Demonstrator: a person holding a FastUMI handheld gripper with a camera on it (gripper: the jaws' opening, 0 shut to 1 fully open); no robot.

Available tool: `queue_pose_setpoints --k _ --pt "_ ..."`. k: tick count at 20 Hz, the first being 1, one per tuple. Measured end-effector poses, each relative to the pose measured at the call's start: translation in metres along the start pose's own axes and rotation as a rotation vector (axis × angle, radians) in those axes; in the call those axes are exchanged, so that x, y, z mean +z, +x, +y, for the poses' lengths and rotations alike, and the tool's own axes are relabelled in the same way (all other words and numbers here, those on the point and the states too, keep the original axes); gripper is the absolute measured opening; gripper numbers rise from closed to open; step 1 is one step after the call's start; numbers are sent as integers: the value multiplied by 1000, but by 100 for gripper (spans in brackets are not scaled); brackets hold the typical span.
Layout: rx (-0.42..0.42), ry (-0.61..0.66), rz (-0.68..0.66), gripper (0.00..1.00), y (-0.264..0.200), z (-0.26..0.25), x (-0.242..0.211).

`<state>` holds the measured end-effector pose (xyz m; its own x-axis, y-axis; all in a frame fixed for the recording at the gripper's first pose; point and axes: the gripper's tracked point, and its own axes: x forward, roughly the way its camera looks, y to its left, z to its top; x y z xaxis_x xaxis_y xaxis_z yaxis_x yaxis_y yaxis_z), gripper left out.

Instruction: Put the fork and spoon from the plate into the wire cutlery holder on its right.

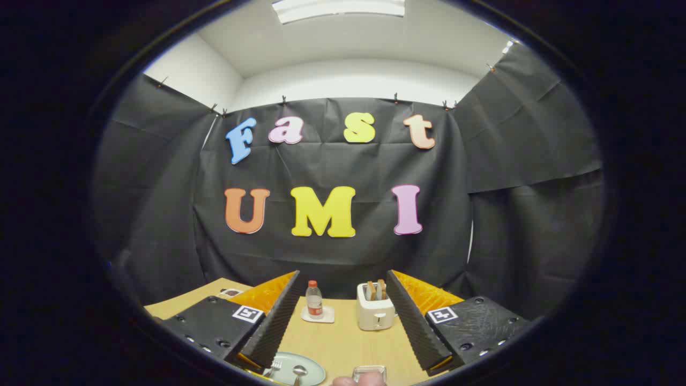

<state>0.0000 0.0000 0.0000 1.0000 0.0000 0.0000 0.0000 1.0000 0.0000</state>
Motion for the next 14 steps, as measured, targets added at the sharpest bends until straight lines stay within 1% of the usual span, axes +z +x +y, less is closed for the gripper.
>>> queue_pose_setpoints --k 9,14 --pt "53 -5 -18 95 14 16 11" --pt "52 7 9 95 22 13 4"
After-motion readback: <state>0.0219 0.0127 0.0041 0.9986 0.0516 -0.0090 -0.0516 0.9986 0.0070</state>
